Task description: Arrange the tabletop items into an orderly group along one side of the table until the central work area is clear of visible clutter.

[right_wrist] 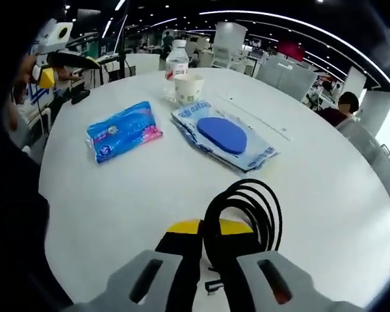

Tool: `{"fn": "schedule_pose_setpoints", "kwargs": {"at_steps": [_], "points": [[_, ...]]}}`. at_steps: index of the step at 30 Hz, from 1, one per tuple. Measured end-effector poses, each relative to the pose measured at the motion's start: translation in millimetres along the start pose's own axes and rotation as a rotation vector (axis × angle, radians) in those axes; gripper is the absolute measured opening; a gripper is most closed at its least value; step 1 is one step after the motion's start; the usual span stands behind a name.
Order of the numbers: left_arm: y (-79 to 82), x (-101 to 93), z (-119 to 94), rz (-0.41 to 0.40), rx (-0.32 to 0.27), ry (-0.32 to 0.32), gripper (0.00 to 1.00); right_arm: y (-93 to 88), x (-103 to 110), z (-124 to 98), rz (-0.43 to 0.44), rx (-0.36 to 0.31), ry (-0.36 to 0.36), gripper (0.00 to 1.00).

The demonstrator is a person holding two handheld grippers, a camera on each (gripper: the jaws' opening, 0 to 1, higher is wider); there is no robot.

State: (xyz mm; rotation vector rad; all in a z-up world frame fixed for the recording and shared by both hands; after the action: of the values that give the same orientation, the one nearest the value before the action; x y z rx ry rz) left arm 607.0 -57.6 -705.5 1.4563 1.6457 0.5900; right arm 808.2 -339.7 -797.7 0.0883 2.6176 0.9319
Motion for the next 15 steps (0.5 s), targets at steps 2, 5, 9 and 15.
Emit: {"fn": "schedule_pose_setpoints", "kwargs": {"at_steps": [2,5,9,15], "points": [[-1.2,1.3,-0.9,-0.003,0.007,-0.001,0.91,2.9,1.7,-1.5,0.01,-0.01,-0.002,0.03],[-1.2,2.6,-1.3,-0.005,0.01,0.005,0.91,8.2,2.9,-3.0,0.035,-0.033,0.002,0.05],[-0.5,4.8,1.4,0.003,0.015,0.006,0.91,12.5,3.8,-7.3,0.149,-0.06,-0.03,0.06],[6.5,9.4,5.1,0.01,0.013,-0.005,0.94,17.7,7.9,-14.8,0.235,-0.106,-0.075,0.11]]}}
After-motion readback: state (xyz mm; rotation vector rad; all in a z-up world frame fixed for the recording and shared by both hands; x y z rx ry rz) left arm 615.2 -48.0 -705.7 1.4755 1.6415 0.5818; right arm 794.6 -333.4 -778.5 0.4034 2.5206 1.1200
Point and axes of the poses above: the point that each gripper's makers call its tool centre point, and the gripper's own axes: z roughly forward along the fingers, x roughly to its left, y roughly out of its top, the point moved 7 cm from there along -z, roughly backward along the fingers, and after that the axes turned 14 degrees about -z, right-handed, at the moved point
